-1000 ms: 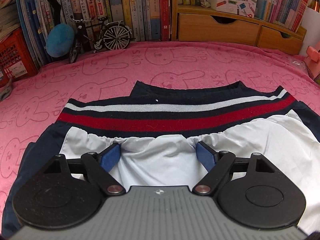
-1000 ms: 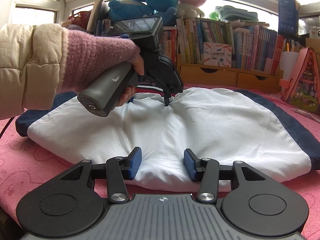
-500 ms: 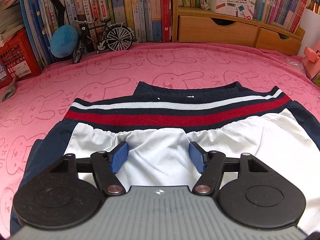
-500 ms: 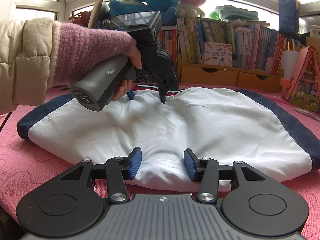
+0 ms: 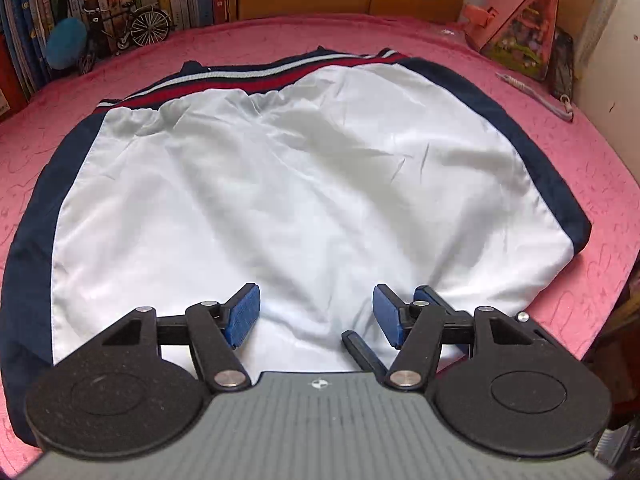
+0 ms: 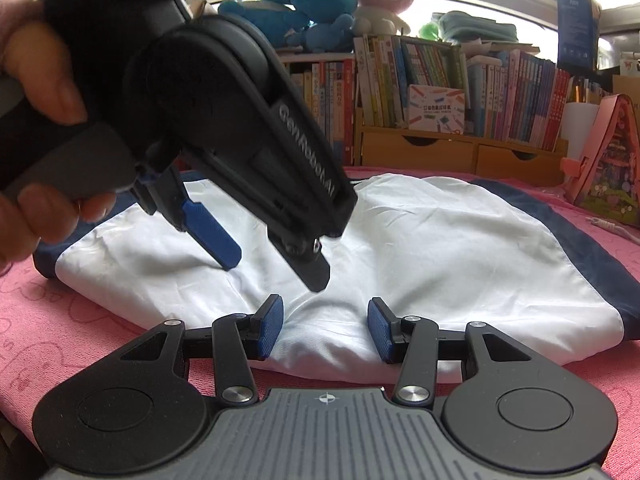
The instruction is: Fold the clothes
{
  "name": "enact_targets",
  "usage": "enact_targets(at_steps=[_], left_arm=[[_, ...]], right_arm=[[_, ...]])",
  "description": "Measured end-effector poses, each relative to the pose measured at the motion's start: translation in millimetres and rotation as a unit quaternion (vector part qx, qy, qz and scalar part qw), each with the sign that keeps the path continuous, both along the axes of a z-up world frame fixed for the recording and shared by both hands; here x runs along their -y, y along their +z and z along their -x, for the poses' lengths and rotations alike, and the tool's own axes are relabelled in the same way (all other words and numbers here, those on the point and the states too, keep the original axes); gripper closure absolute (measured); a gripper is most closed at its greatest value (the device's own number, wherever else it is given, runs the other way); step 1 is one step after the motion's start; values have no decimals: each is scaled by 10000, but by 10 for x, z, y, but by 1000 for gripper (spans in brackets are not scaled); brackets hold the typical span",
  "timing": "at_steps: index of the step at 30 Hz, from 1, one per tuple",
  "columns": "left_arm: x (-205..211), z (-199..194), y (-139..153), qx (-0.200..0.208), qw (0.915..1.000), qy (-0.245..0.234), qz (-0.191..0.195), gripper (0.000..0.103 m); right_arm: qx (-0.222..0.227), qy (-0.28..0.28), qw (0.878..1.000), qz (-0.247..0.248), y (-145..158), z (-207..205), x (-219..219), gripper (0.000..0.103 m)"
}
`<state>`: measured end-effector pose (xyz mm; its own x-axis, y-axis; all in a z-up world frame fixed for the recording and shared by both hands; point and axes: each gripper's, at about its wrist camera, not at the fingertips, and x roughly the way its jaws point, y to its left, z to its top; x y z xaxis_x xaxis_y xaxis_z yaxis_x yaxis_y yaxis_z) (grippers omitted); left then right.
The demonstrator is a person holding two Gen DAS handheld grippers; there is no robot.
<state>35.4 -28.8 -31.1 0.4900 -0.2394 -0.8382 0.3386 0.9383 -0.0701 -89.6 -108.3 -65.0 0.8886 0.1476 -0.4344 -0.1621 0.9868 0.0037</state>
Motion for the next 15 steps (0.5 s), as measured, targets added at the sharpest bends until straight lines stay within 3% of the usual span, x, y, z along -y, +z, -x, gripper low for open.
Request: enact_targets(at_steps=[9, 12, 15], left_arm=[[-23, -817, -129, 933, 9930, 604, -389, 37], [-127, -1076, -105, 1007, 9886, 1081, -307, 36], [-267, -988, 43, 1108, 9852, 1310, 15, 46]], right_arm=[[21, 4, 10000, 37, -11, 11, 11, 56], [21, 21, 10000, 43, -7, 7, 24, 56], [10, 102, 9999, -72, 2, 1, 80, 55]])
